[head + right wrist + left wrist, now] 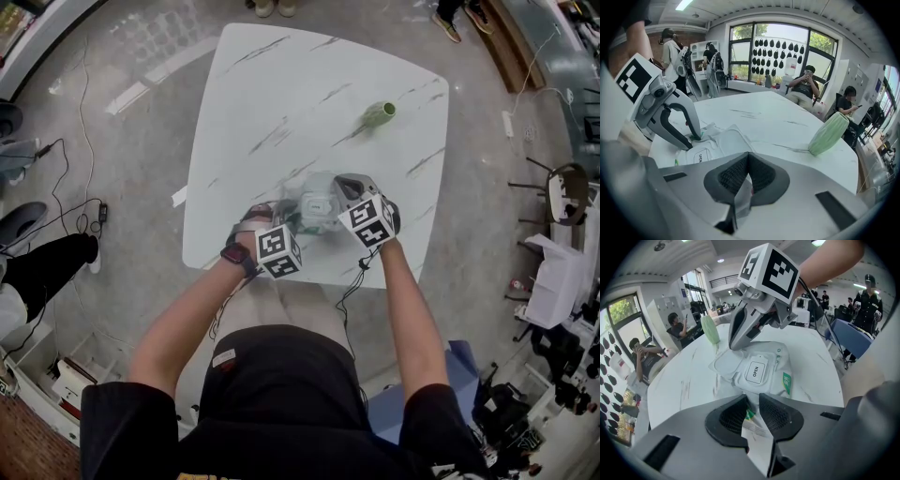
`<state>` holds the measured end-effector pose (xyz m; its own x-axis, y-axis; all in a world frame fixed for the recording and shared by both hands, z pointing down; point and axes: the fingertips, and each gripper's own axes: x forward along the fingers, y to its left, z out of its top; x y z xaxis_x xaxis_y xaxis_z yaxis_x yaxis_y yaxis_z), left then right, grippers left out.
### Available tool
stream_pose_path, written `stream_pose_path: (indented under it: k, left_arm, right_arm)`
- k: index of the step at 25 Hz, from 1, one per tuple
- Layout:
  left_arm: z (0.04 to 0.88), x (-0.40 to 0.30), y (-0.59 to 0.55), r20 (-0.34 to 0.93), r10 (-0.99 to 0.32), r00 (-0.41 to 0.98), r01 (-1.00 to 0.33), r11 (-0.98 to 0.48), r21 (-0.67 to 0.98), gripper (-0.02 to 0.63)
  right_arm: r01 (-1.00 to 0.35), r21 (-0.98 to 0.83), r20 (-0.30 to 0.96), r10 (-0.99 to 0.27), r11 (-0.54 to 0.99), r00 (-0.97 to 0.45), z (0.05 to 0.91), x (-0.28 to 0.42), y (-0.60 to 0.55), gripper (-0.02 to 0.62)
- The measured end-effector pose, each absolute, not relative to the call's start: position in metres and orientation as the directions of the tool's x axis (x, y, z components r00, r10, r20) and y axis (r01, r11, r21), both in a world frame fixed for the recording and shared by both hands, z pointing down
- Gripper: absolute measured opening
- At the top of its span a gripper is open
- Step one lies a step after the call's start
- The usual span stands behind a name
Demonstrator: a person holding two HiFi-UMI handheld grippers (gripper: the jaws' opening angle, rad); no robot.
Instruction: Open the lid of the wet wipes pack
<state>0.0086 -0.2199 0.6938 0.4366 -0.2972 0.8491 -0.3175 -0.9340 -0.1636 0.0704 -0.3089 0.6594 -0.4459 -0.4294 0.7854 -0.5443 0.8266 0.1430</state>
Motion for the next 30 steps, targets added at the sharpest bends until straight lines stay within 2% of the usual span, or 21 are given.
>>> stream_pose_path:
  k: [15,23,27,30]
  left_arm:
    - [0.693,0.008,-0.221,0.852,-0.295,0.432,-0.323,-0.933,-0.159,0.092]
    - [0.695,0.008,-0.22,0.85,-0.305,0.429,-0.331,-0.929,-0.166,0.092]
    - [0.695,0.01,-0.218,0.858,-0.285,0.428,-0.323,-0.934,-0.15,0.092]
    - [0.688,0.005,-0.216,0.847,-0.31,0.432,-0.311,-0.933,-0.182,0.104]
  right_arm:
    - [-0.499,0.14,0.827,-0.379,0.855,-0.416,0.68,0.067,-0.309,0.002]
    - [-0.523,0.112,0.852,-0.353,0.845,-0.387,0.691,0.063,-0.311,0.0]
    - [-0.558,0.089,0.856,-0.35,0.825,-0.381,0.691,0.062,-0.314,0.0]
    - [-0.689,0.052,0.796,-0.447,0.723,-0.409,0.672,0.073,-0.319,0.002]
